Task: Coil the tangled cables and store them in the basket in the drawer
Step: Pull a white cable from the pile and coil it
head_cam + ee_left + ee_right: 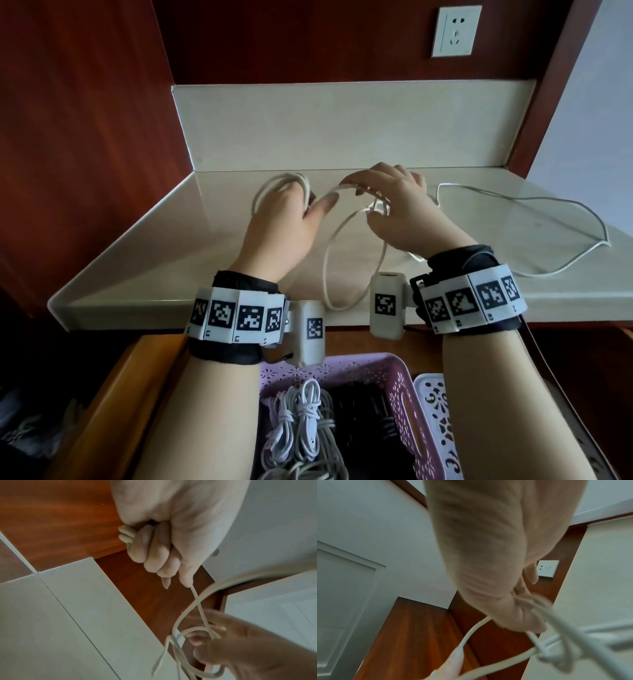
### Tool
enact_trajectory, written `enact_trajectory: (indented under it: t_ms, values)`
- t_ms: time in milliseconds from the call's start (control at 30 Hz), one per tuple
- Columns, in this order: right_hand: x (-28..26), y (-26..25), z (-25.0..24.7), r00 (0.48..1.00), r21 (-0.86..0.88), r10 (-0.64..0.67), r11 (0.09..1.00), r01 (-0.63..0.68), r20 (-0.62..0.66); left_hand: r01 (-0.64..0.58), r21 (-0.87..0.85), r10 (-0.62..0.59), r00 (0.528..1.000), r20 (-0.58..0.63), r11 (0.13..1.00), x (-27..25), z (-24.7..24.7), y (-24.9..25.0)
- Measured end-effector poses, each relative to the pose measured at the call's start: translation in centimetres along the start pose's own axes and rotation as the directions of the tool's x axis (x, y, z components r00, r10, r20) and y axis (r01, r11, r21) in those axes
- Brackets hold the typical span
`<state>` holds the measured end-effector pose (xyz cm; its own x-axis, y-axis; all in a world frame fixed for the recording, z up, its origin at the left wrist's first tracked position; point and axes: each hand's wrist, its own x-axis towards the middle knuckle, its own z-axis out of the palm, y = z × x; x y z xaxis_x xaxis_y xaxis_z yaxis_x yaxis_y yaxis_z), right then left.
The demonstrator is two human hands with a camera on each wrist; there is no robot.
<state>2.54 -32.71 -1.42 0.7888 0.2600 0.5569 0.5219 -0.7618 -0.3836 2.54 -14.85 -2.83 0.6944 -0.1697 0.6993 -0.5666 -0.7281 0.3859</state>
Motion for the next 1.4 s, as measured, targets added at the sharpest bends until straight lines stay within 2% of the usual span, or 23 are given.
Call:
enact_trajectory:
  t_ms: [67, 200, 300, 400, 500, 600, 667, 733, 800, 833, 900, 967, 1000, 1033, 1067, 1100, 1133, 1167, 1200, 1267, 1333, 1400]
  values:
    - [0.0, 0.4, -0.4, 0.997, -0.054, 0.078, 0.995, -0.08, -0.024, 0.09, -0.078, -0.098, 0.99, -0.106, 0.993, 0.3, -0.5, 0.0]
    - [0.1, 0.3, -1.3, 0.968, -0.122, 0.235, 0.962, -0.245, -0.091, 0.219, -0.183, -0.247, 0.958, -0.144, 0.958, 1.6, -1.2, 0.0]
    - [1.2, -0.7, -2.6, 0.922, -0.131, 0.386, 0.916, -0.378, 0.039, 0.222, -0.173, -0.257, 0.943, -0.212, 0.96, 3.1, -2.1, 0.1]
    - [3.5, -1.1, -4.3, 0.877, -0.137, 0.45, 0.892, -0.432, 0.167, 0.195, -0.163, -0.234, 0.931, -0.281, 0.967, 4.4, -2.8, 0.9]
    - [6.1, -1.2, -6.4, 0.821, -0.185, 0.511, 0.859, -0.477, 0.253, 0.19, -0.173, -0.235, 0.924, -0.301, 0.966, 5.6, -3.1, 1.4]
    - [8.9, 0.1, -7.8, 0.782, -0.203, 0.583, 0.812, -0.548, 0.22, 0.205, -0.175, -0.251, 0.916, -0.312, 0.963, 6.6, -3.7, 1.3]
    - [10.8, 1.2, -8.6, 0.794, -0.218, 0.599, 0.793, -0.569, 0.104, 0.198, -0.16, -0.244, 0.903, -0.355, 0.967, 7.1, -4.5, 1.2]
    - [12.1, 1.7, -9.3, 0.837, -0.234, 0.531, 0.803, -0.547, -0.133, 0.201, -0.112, -0.227, 0.913, -0.34, 0.973, 7.5, -5.4, 1.2]
    - [13.4, 1.1, -9.9, 0.866, -0.223, 0.345, 0.87, -0.439, -0.362, 0.219, -0.021, -0.218, 0.955, -0.199, 0.976, 7.7, -5.7, 1.4]
    - [14.1, 0.4, -10.2, 0.88, -0.2, 0.22, 0.924, -0.326, -0.421, 0.222, -0.002, -0.221, 0.969, -0.11, 0.975, 7.8, -5.6, 1.4]
    - [15.8, -1.8, -10.5, 0.903, -0.141, 0.002, 0.988, -0.07, -0.429, 0.213, -0.031, -0.212, 0.977, 0.033, 0.976, 7.9, -5.5, 1.4]
    - [17.1, -4.3, -9.9, 0.938, -0.018, -0.101, 0.995, 0.101, -0.331, 0.214, -0.1, -0.201, 0.971, 0.127, 0.972, 7.8, -5.8, 1.7]
    - [17.4, -5.2, -9.4, 0.97, 0.087, -0.088, 0.99, 0.11, -0.225, 0.226, -0.137, -0.205, 0.967, 0.151, 0.965, 7.7, -6.0, 1.9]
    - [17.3, -5.9, -8.7, 0.997, 0.211, -0.052, 0.975, 0.065, -0.065, 0.243, -0.174, -0.218, 0.964, 0.152, 0.954, 7.7, -6.3, 2.0]
    - [17.1, -6.0, -7.9, 0.991, 0.322, -0.021, 0.947, -0.022, 0.13, 0.261, -0.205, -0.238, 0.962, 0.132, 0.943, 7.7, -6.5, 1.9]
    - [16.7, -5.6, -7.1, 0.944, 0.375, 0.003, 0.917, -0.134, 0.33, 0.279, -0.227, -0.263, 0.96, 0.1, 0.933, 7.7, -6.8, 1.8]
    - [16.0, -5.1, -6.6, 0.862, 0.349, 0.026, 0.908, -0.232, 0.505, 0.296, -0.243, -0.29, 0.955, 0.06, 0.924, 7.7, -7.0, 1.6]
    - [15.3, -4.5, -6.0, 0.779, 0.28, 0.053, 0.916, -0.288, 0.625, 0.31, -0.256, -0.314, 0.949, 0.028, 0.916, 7.8, -7.2, 1.4]
    - [14.6, -3.8, -5.5, 0.719, 0.226, 0.077, 0.921, -0.316, 0.691, 0.32, -0.27, -0.329, 0.944, 0.012, 0.908, 7.8, -7.3, 1.2]
    - [13.7, -2.8, -4.3, 0.69, 0.215, 0.105, 0.907, -0.361, 0.716, 0.324, -0.29, -0.333, 0.943, 0.02, 0.901, 7.9, -7.1, 1.4]
    - [13.3, -2.2, -3.2, 0.712, 0.194, 0.125, 0.917, -0.349, 0.691, 0.317, -0.289, -0.317, 0.947, 0.049, 0.903, 8.1, -6.6, 2.1]
    - [13.3, -1.3, -2.6, 0.772, 0.111, 0.148, 0.956, -0.272, 0.618, 0.304, -0.311, -0.306, 0.951, 0.043, 0.901, 8.4, -6.1, 2.5]
